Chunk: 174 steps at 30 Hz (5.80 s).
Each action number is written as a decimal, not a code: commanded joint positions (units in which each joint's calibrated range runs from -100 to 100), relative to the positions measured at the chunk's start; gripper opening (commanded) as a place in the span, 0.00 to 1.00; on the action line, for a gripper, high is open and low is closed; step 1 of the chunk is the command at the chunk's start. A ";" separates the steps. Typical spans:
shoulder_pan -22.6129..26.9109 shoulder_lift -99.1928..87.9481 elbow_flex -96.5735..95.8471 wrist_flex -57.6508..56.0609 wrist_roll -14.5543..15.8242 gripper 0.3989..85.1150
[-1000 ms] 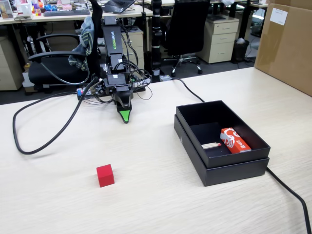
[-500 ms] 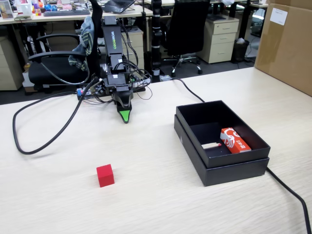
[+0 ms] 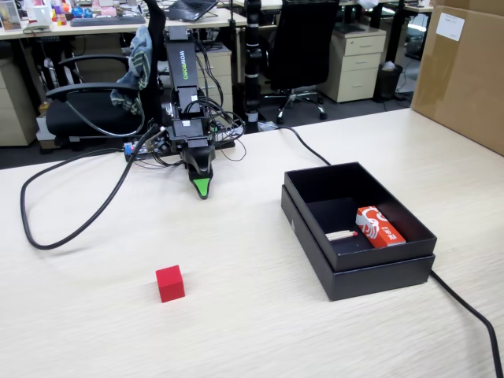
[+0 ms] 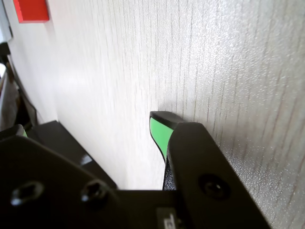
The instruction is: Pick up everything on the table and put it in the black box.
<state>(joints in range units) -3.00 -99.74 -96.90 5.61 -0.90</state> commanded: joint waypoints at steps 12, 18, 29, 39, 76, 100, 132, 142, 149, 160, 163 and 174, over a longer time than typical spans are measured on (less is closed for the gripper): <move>0.00 -0.03 -1.11 -2.03 -0.10 0.59; 0.00 -0.03 -1.11 -2.03 -0.10 0.59; 0.00 -0.03 -1.11 -2.03 -0.10 0.59; -0.44 -0.03 -0.66 -2.03 0.63 0.56; -7.33 73.87 103.15 -53.86 -8.64 0.56; -7.42 114.03 125.73 -53.86 -9.52 0.56; -7.13 120.57 130.08 -57.41 -10.26 0.30; -7.37 121.37 130.53 -57.84 -10.31 0.23; -7.52 121.26 131.44 -60.00 -10.06 0.01; -5.52 93.03 123.55 -61.29 -7.13 0.01; -3.61 83.28 120.74 -61.29 -6.20 0.01; 14.51 53.56 111.22 -61.29 0.59 0.01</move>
<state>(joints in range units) 9.55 -43.04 12.37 -55.56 -1.05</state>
